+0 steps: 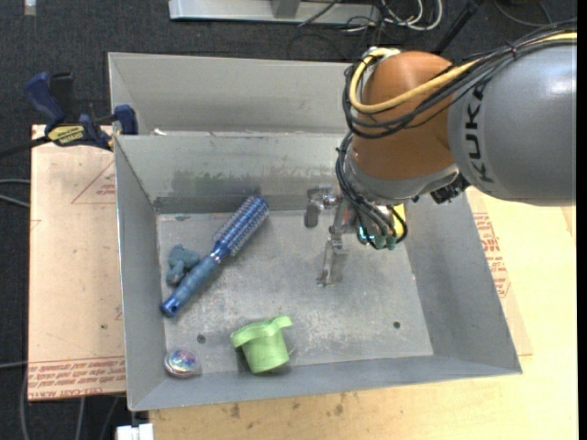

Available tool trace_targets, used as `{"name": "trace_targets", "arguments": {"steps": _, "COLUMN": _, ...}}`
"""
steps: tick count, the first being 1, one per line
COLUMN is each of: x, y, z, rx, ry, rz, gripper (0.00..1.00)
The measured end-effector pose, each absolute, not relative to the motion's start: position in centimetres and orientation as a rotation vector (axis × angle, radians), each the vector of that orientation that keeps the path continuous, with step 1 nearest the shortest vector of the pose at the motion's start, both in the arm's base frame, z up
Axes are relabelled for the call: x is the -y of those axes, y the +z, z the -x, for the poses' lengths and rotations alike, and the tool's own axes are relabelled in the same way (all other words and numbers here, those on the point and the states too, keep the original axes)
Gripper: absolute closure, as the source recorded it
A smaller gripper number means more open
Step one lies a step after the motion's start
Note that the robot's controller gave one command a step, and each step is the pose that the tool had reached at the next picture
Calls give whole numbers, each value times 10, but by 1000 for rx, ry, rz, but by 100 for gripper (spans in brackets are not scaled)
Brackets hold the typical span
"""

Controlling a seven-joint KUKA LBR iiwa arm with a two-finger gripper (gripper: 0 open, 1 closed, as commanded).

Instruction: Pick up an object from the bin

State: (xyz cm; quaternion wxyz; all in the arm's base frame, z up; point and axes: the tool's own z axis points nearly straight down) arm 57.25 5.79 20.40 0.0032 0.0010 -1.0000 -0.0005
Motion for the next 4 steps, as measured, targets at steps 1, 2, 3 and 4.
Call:
{"name": "trace_targets", "arguments": {"steps": 1, "x": -124, "y": 179, "z": -644, "rx": 3147, "ry": -7, "rz": -27, "gripper": 0}}
{"name": "trace_targets", "arguments": {"steps": 2, "x": -159, "y": 65, "z": -636, "rx": 3136, "ry": -2, "rz": -113, "gripper": 0}}
{"name": "trace_targets", "arguments": {"steps": 3, "x": -157, "y": 69, "z": -637, "rx": 3140, "ry": 1, "rz": -109, "gripper": 100}}
{"name": "trace_targets", "arguments": {"steps": 4, "x": -167, "y": 182, "z": -644, "rx": 3151, "ry": -6, "rz": -82, "gripper": 100}}
